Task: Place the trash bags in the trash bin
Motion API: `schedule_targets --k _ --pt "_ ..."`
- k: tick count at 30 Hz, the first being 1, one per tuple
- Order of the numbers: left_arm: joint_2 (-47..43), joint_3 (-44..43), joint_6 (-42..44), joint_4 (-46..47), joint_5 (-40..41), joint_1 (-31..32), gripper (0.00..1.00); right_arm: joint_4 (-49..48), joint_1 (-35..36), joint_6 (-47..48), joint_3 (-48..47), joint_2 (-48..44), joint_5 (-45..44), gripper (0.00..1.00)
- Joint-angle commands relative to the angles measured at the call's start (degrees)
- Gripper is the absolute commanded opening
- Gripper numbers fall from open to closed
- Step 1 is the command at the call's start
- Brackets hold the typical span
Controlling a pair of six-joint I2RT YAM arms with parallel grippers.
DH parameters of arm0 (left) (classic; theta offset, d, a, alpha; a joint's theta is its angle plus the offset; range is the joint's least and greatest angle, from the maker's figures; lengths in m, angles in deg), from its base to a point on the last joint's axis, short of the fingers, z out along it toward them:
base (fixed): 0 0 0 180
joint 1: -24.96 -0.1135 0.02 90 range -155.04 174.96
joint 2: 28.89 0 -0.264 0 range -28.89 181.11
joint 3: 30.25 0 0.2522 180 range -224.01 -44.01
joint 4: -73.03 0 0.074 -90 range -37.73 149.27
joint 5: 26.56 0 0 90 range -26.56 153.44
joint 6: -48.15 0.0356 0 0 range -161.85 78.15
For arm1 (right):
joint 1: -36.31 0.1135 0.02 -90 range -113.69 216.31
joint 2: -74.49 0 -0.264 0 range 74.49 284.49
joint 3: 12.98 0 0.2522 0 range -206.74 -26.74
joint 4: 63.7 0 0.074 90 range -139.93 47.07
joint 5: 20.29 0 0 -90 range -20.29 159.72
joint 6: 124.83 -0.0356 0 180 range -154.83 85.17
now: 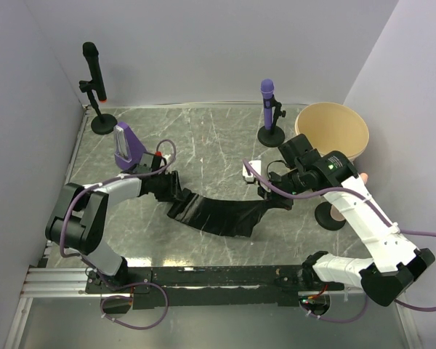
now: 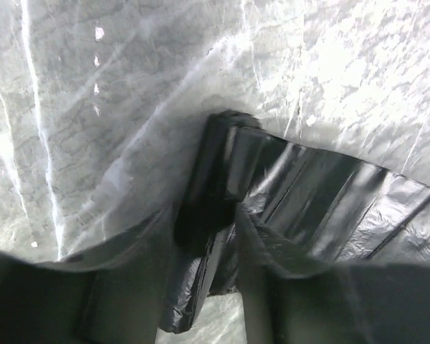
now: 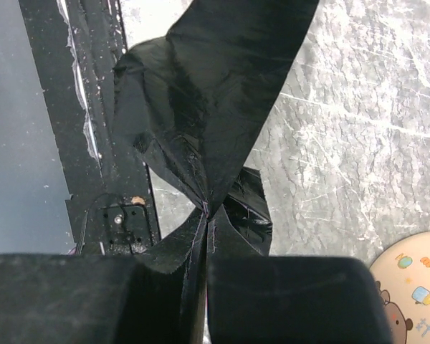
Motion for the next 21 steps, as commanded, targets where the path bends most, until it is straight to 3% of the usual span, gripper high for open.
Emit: schedule_targets --k 1,3,9,11,17,21 --pt "3.8 0.0 2.7 -4.8 7.3 0.5 0.34 -0.8 -0.4 -0.1 0.0 -0.6 -0.6 0.00" --pt "3.7 -0.1 2.1 -4.6 7.6 0.4 0.26 -1.1 -0.5 -0.2 -0.1 -0.5 -1.4 0.00" --pt "-0.4 0.9 -1.1 -1.9 6.0 -3.4 0.24 -1.6 -0.6 0.3 -1.5 2.4 -5.4 0.00" --pt "-2.4 2.5 -2.0 -1.2 5.1 -5.5 0.29 -1.2 -0.6 1.2 -3.6 3.8 -5.3 0.00" --pt "-8.6 8.7 -3.9 3.7 -0.3 -9.8 0.55 3.1 -0.6 4.6 -13.3 10.1 -5.2 0.00" --pt "-10.3 10.6 -4.5 7.7 -5.2 -10.0 0.62 6.4 -0.3 6.1 -21.3 13.6 -5.5 0.00"
